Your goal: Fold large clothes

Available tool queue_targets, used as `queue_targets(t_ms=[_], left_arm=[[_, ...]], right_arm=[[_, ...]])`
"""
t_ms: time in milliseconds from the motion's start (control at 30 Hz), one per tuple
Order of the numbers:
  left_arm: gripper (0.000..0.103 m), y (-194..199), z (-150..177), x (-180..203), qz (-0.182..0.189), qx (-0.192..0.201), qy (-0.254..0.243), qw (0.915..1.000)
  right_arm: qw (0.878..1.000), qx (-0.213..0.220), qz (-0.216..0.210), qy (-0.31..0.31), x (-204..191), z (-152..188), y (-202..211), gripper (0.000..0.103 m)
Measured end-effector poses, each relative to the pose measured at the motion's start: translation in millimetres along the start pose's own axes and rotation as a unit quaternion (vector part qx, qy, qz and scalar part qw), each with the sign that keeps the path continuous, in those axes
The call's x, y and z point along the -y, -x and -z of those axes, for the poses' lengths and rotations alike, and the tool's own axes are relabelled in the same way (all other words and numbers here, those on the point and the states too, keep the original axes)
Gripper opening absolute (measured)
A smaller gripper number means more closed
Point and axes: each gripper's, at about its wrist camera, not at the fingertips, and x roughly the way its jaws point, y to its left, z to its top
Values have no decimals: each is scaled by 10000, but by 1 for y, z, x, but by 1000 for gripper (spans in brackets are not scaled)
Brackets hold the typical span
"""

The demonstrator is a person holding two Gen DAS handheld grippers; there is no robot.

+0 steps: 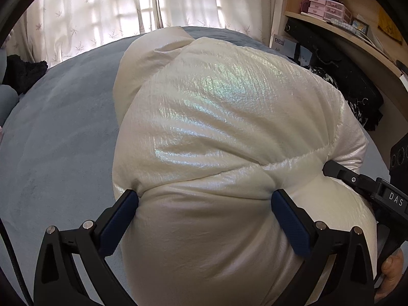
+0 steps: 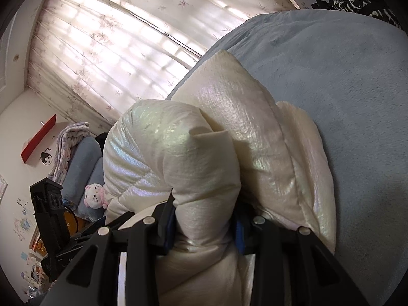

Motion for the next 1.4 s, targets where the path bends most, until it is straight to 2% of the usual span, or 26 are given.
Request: queue_targets(t_ms=[133, 267, 500, 600, 700, 833, 900, 967, 1033, 1067, 1100, 1200, 1400], left_arm=[[102, 7, -1, 2, 16, -42, -33, 10000], [102, 22, 2, 1, 95, -118, -43, 9999], [102, 57, 5, 0, 235, -415, -242, 9986], [102, 72, 12, 9, 144, -392, -610, 9973], [102, 81, 22, 17, 260, -470, -834, 9951], [102, 80, 37, 25, 363, -593, -892, 9936], [102, 76, 38, 24, 369, -609, -799, 9943], [102, 72, 38, 19, 453, -690, -598, 9948], [102, 69, 37, 12, 567, -802, -369, 9945], [102, 68, 35, 9, 617, -841, -291, 9941], [102, 68, 34, 7, 647, -875, -243, 9938], [102, 69, 34, 4, 633, -912, -249, 9935], [103, 59, 51, -8, 895, -1032, -129, 9905]], right_arm=[[9998, -133, 115, -48, -7, -2, -1, 34], [9980, -434, 411, 182, -23, -8, 3, 36], [9913, -898, 873, 402, -49, -19, 28, 54], [9886, -1149, 856, 455, -56, -15, 42, 57], [9843, -1413, 889, 576, -61, -4, 52, 59], [9819, -1623, 870, 453, -52, 14, 55, 71], [9831, -1689, 667, 246, -45, 22, 55, 77], [9842, -1709, 444, 87, -40, 30, 54, 79], [9869, -1549, 389, 216, -43, 35, 58, 75], [9875, -1488, 420, 300, -45, 37, 59, 67], [9877, -1468, 418, 351, -48, 38, 60, 51], [9866, -1401, 569, 613, -63, 44, 70, 35], [9825, -1431, 877, 803, -63, 68, 71, 31]])
